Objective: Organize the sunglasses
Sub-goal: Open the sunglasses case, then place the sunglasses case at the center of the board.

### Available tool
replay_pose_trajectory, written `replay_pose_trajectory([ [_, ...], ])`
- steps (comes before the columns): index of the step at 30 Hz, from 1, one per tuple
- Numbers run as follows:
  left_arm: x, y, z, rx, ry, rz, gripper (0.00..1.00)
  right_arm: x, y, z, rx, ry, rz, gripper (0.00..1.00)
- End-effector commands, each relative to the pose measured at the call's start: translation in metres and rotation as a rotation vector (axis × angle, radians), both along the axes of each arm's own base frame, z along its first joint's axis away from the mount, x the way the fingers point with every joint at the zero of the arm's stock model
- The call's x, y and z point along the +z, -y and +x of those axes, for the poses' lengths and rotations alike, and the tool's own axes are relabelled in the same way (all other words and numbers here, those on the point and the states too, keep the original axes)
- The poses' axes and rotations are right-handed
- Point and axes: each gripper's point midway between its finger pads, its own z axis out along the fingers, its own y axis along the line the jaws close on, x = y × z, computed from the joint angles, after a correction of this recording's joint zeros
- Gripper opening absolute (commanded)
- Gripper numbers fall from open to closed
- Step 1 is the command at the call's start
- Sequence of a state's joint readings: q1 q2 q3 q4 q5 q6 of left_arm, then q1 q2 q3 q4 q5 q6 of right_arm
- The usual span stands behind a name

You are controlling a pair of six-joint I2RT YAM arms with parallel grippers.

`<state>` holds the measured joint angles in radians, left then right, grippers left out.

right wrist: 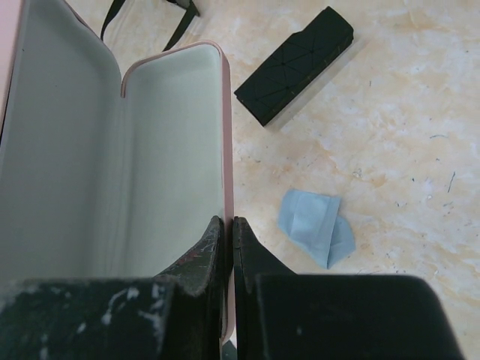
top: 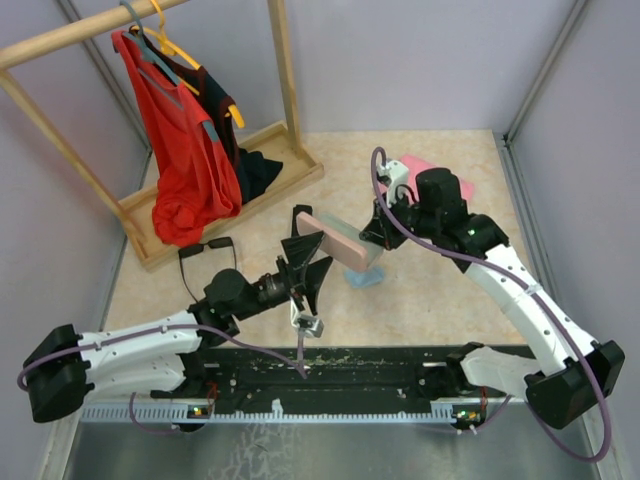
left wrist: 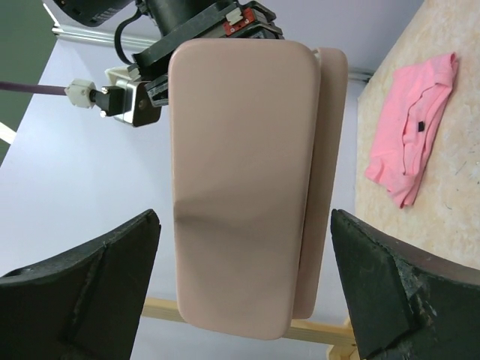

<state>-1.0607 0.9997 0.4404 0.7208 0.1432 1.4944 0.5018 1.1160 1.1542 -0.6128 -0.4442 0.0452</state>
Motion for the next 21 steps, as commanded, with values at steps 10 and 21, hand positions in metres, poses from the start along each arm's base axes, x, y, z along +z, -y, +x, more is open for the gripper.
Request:
replay_pose_trajectory([
  [10,0.059,-0.032,-0.015,-0.054,-0.351,-0.405,0.99,0.067,0.036,0.063,-0.372,0.456,0.135,0.0],
  [21,0.061,-0.113,0.02,0.223,-1.099,-1.092,1.0,0.062,0.058,0.097,-0.306,1.205,-0.211,0.0],
])
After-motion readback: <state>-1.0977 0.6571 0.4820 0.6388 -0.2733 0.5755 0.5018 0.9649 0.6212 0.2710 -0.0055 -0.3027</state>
